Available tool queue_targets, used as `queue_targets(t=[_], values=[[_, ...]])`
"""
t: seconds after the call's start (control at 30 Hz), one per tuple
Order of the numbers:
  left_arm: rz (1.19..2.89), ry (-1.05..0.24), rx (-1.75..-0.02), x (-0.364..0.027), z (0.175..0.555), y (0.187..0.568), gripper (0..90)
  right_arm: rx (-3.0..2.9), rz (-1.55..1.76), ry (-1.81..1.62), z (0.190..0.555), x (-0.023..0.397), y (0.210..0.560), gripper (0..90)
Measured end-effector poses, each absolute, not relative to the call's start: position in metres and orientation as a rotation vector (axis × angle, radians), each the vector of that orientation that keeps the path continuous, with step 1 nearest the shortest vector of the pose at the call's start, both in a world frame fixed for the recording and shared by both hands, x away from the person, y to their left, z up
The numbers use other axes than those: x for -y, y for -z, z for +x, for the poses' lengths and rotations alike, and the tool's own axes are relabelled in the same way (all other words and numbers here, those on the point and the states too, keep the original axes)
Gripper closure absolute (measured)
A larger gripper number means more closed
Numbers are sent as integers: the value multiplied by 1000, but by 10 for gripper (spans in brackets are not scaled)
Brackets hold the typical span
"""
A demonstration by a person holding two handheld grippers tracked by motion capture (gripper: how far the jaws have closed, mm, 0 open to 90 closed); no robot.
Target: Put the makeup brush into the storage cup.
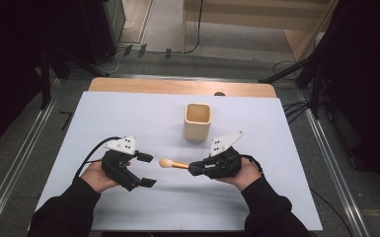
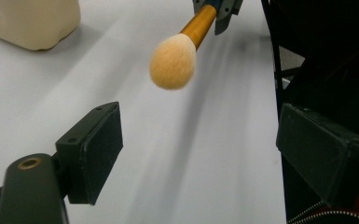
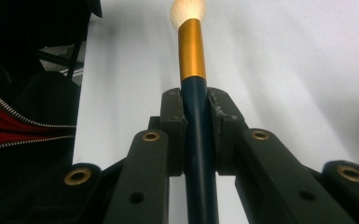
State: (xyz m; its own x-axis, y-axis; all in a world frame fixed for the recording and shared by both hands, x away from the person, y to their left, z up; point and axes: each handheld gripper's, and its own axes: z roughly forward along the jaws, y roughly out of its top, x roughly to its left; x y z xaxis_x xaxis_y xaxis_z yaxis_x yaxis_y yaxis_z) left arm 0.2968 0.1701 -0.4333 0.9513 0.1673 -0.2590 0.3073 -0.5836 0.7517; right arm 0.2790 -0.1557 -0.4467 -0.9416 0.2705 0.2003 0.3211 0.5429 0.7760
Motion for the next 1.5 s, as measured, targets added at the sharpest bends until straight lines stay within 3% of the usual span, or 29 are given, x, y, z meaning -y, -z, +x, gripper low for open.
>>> queue_targets(t=[0.37, 0.73, 1.5], values=[[2297, 78, -343, -162, 289, 436, 144, 2700, -541, 1431, 279, 157, 447, 791], [2239, 171, -315, -161, 292, 435, 138, 2686, -540, 1421, 279, 154, 450, 791], [2230, 173, -230, -141, 299, 425, 263, 2678, -432, 1402, 276, 141, 450, 791]])
